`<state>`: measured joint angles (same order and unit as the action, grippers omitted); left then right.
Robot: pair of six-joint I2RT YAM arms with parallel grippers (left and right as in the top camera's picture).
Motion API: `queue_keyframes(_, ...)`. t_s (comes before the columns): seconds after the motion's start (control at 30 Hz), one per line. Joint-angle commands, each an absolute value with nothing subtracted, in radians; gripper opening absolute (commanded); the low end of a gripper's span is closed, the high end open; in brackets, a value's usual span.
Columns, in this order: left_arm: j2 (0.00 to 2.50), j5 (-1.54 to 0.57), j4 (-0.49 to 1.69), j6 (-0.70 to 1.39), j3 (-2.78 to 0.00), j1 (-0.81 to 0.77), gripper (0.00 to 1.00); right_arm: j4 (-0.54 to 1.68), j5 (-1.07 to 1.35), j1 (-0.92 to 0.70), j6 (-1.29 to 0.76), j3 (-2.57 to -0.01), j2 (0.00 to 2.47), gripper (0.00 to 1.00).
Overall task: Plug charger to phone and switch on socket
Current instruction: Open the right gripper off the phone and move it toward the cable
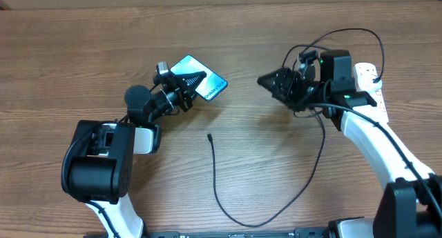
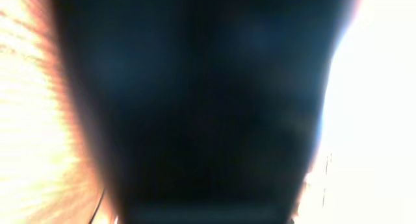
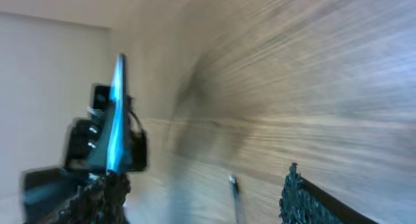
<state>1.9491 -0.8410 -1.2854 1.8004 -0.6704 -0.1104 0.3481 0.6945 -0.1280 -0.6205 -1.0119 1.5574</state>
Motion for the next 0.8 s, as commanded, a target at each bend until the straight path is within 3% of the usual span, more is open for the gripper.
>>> queue_keyframes(0.0,1.937,-0.976,-1.286,1.834,-0.7,-0.104,0.04,0.474,0.594,-0.133,-0.433,-1.021,1.518,0.79)
queue_keyframes(0.2,1.937,-1.102,-1.23,1.977,-0.826,-0.105,0.04,0.677,0.459,-0.133,-0.383,-1.021,1.518,0.82)
queue_keyframes(0.33,1.938,-1.193,-1.006,1.966,-0.978,-0.105,0.05,0.752,0.415,-0.133,-0.379,-1.021,1.518,0.89)
queue_keyframes(0.4,1.938,-1.206,-0.924,1.967,-1.048,-0.105,0.04,0.781,0.41,-0.133,-0.361,-1.02,1.518,1.0)
queue_keyframes(0.77,1.938,-1.215,-0.818,2.07,-1.186,-0.105,0.04,0.873,0.33,-0.133,-0.362,-1.02,1.518,1.0)
